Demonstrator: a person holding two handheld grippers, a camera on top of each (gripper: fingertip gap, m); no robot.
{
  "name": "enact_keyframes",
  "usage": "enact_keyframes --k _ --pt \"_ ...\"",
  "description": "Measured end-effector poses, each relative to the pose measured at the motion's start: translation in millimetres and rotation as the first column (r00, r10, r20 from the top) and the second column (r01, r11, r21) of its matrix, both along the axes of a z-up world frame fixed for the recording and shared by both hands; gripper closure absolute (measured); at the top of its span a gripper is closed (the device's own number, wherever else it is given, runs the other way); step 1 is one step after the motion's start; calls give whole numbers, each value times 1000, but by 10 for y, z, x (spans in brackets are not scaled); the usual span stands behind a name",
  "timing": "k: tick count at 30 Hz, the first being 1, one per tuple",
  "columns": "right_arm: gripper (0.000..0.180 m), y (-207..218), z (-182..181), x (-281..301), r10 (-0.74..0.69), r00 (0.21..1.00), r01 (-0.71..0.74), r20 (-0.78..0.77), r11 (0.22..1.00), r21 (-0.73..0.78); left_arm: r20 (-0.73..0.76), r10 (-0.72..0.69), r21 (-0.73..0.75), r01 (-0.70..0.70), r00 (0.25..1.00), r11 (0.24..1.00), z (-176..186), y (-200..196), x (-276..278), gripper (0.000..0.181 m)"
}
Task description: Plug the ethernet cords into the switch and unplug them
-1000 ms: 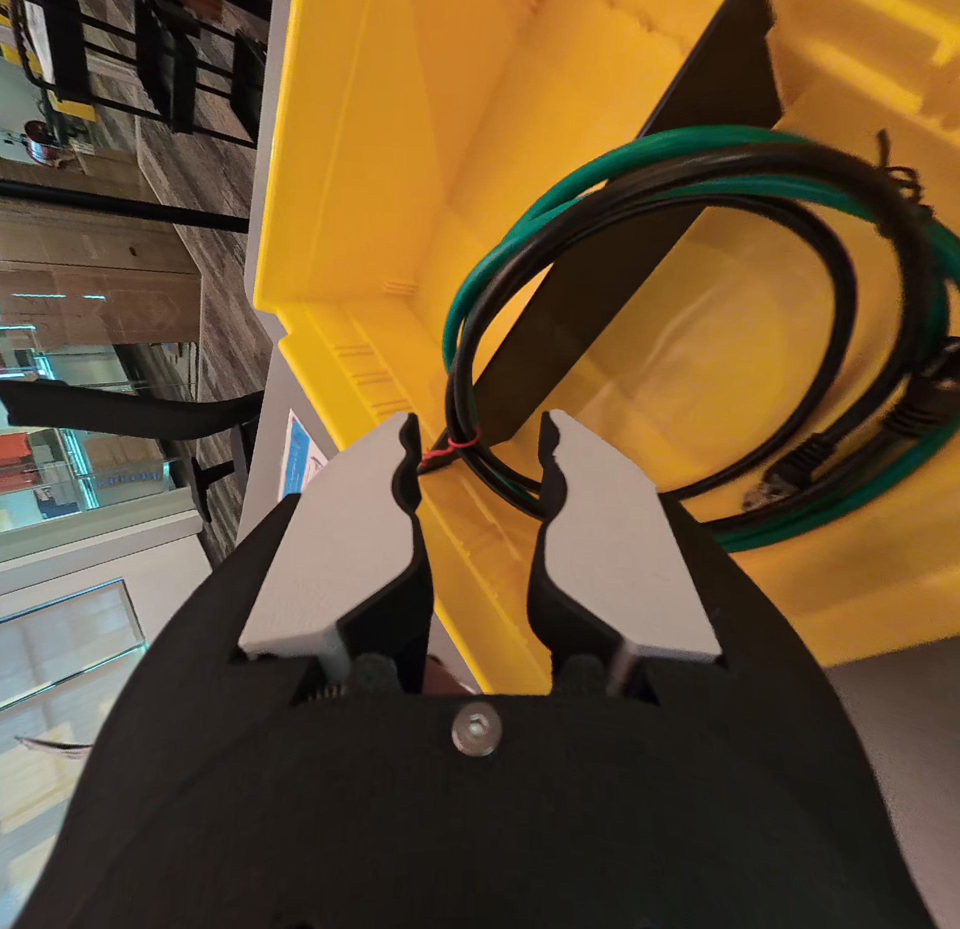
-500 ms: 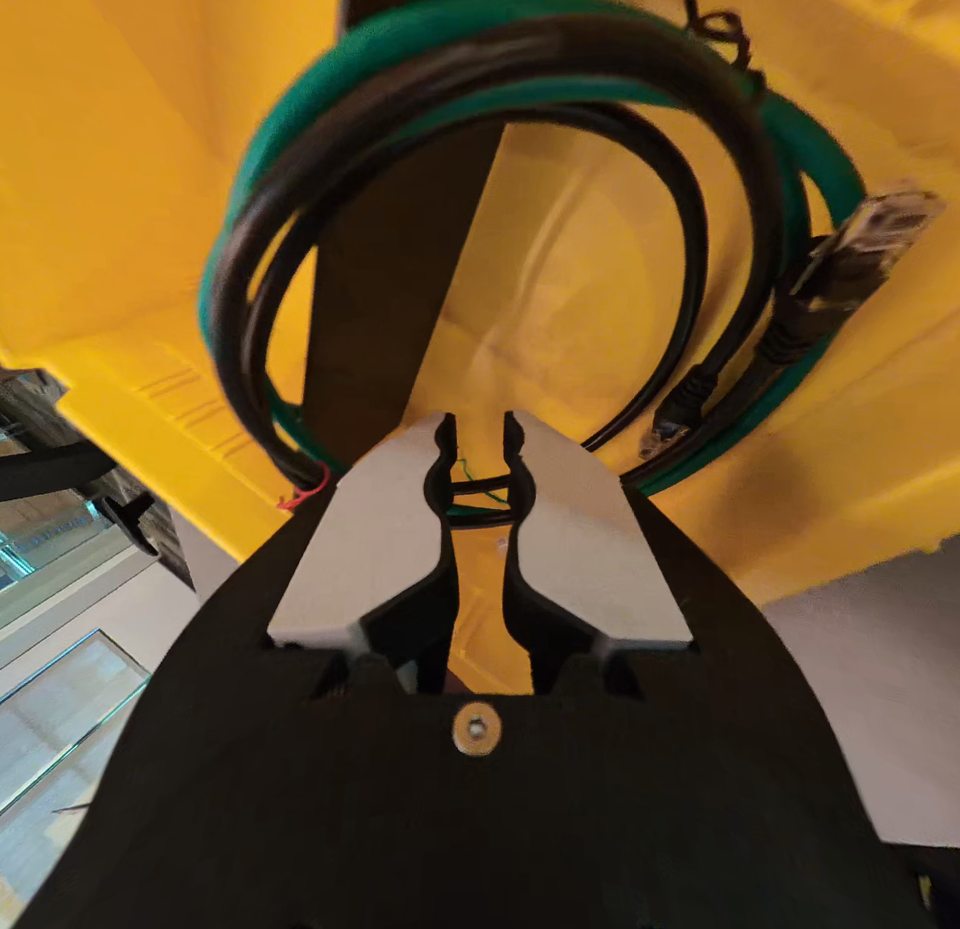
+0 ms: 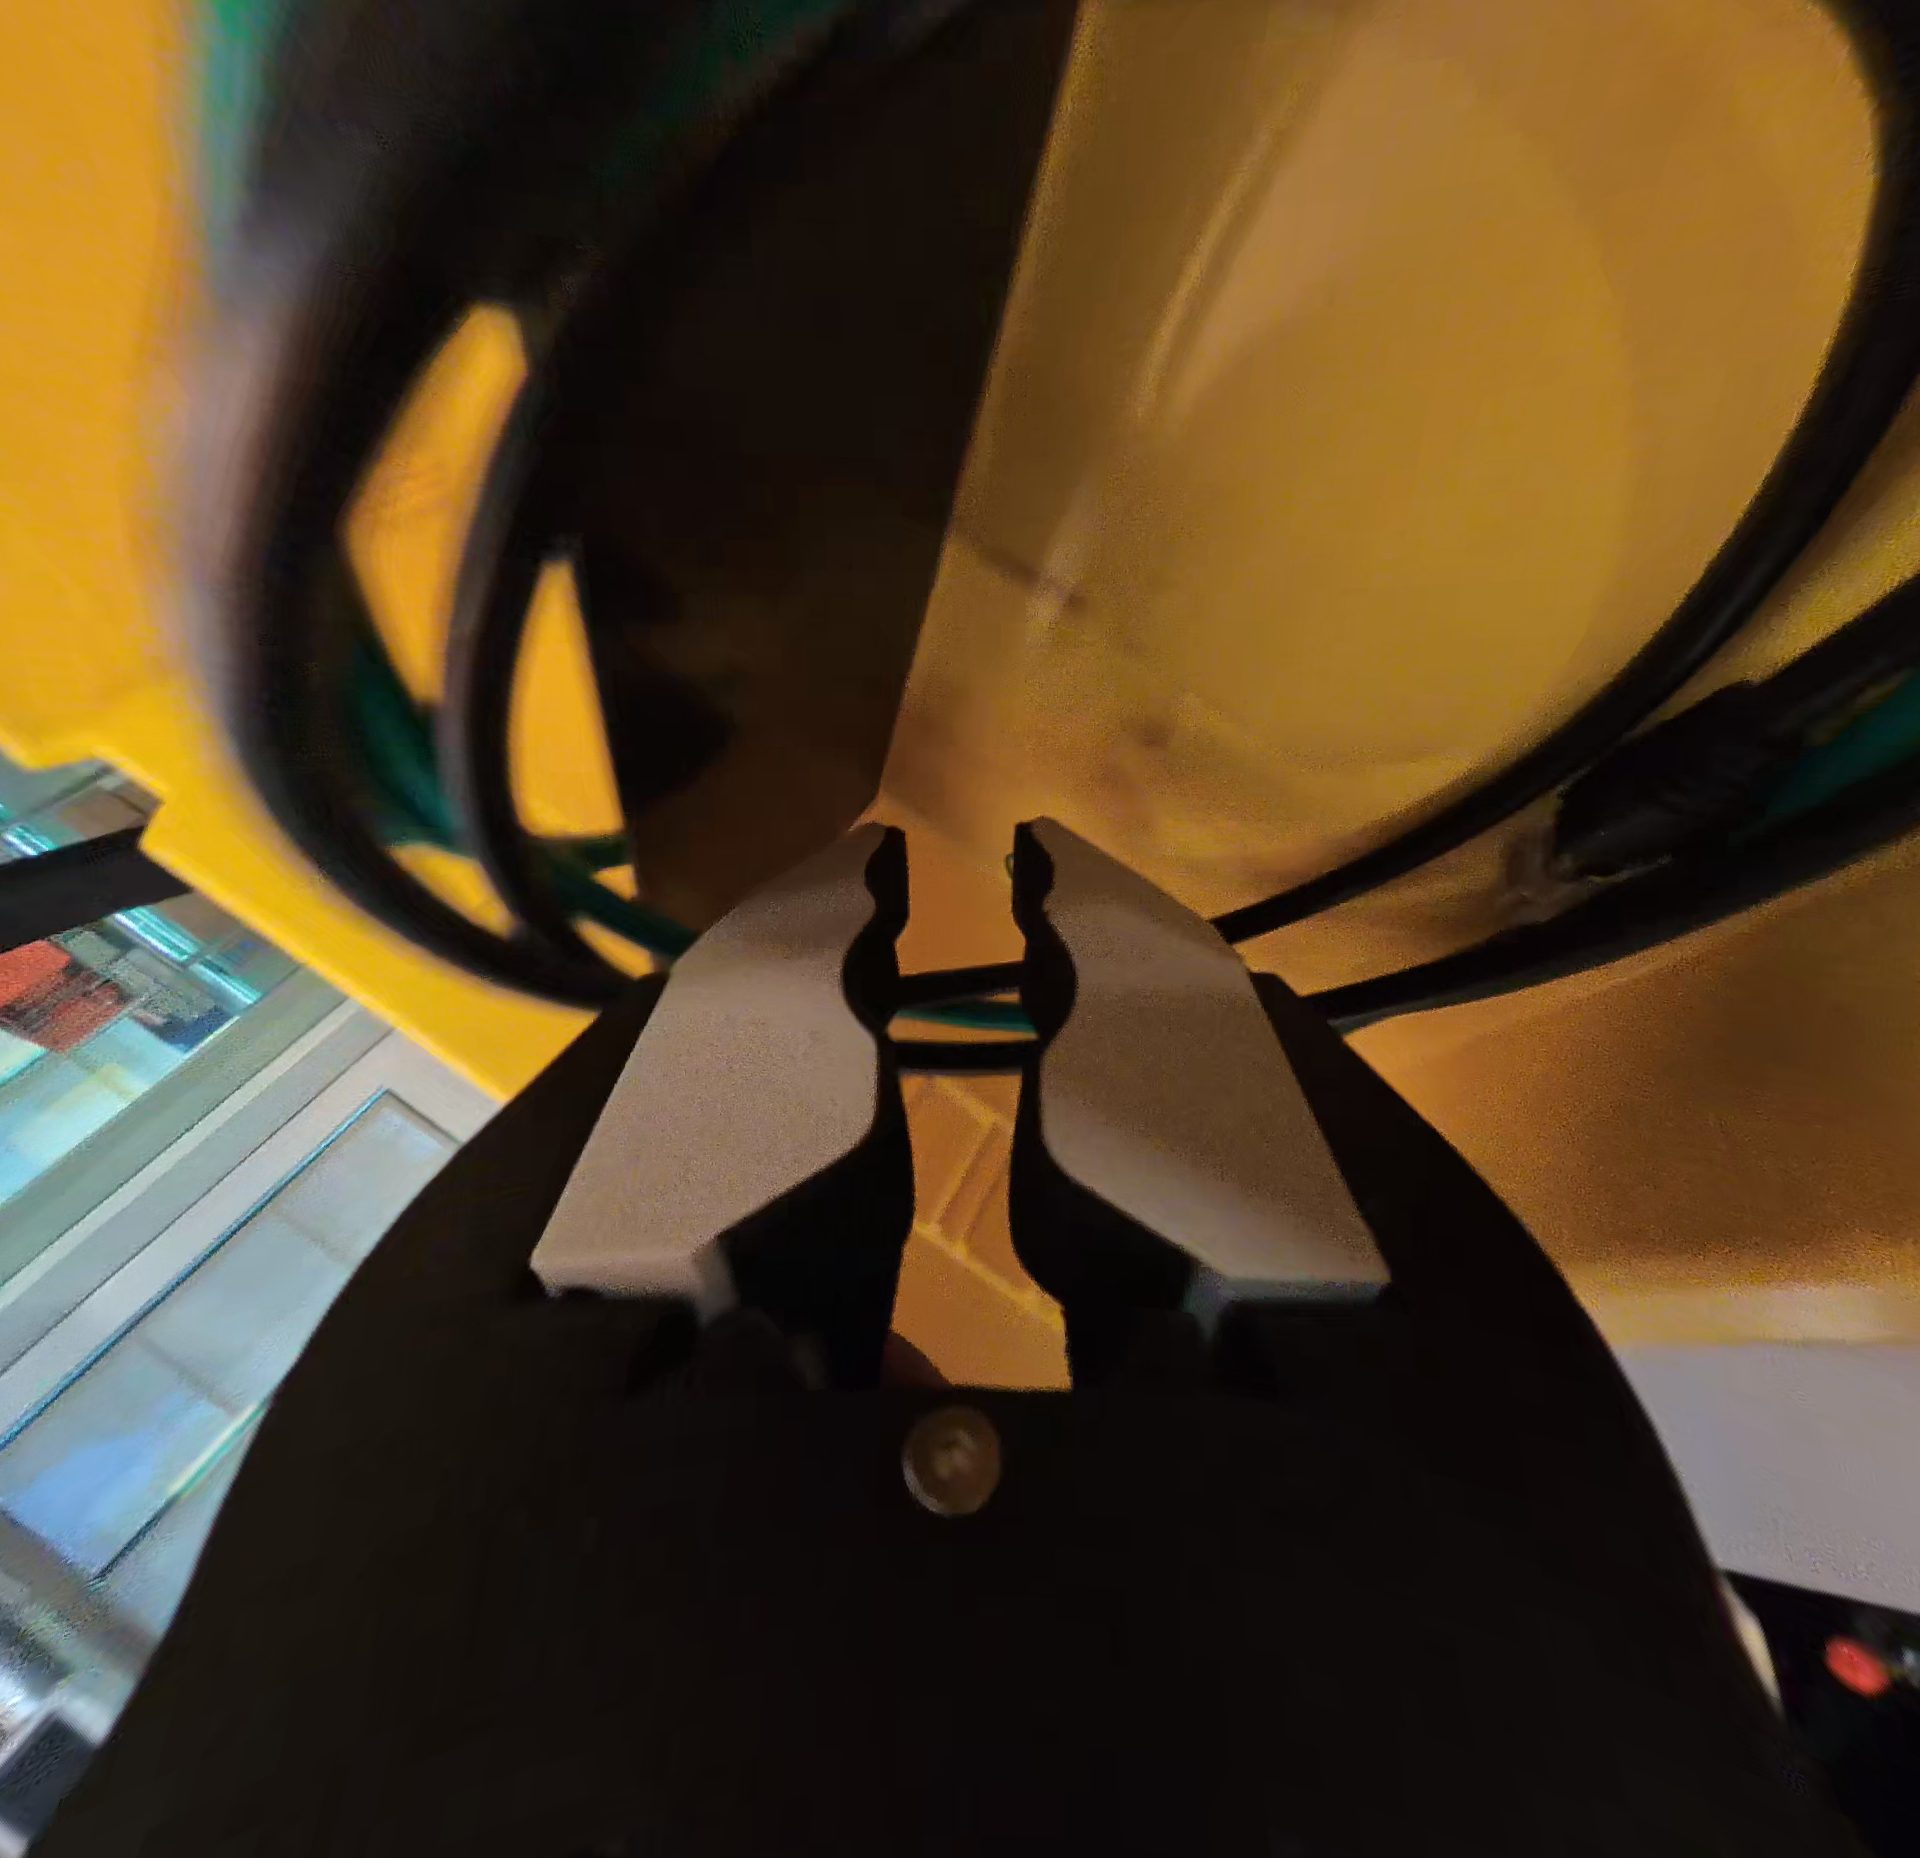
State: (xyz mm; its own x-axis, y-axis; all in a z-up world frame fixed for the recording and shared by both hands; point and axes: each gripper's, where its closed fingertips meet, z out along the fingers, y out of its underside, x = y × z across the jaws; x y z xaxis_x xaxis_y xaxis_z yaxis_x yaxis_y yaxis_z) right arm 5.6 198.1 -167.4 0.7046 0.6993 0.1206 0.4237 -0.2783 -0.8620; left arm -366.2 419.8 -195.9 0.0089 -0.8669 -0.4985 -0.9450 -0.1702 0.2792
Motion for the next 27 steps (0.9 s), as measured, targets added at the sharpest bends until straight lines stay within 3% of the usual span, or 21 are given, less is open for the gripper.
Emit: enact_keyframes --k 7,8,12,20,23,27 --pt "147 2 -12 -1 2 1000 -2 -3 1000 -4 256 -49 142 12 965 990 579 4 286 149" --pt "147 0 -15 -11 5 1000 -5 -2 1000 -5 275 -71 179 21 959 984 650 57 317 139" --pt "147 -10 -11 -37 11 1000 -11 4 1000 -2 226 -63 170 24 972 985 551 219 251 125" --pt "147 -7 -9 -9 1 1000 -1 5 1000 -2 215 -12 61 -1 977 998 267 316 192 157" --pt "147 -6 -27 -17 6 1000 -6 6 1000 -7 240 -25 74 8 970 997 343 286 203 170" --pt "147 -5 -34 -20 9 1000 -9 4 1000 -9 297 -44 132 4 954 991 540 246 231 171"
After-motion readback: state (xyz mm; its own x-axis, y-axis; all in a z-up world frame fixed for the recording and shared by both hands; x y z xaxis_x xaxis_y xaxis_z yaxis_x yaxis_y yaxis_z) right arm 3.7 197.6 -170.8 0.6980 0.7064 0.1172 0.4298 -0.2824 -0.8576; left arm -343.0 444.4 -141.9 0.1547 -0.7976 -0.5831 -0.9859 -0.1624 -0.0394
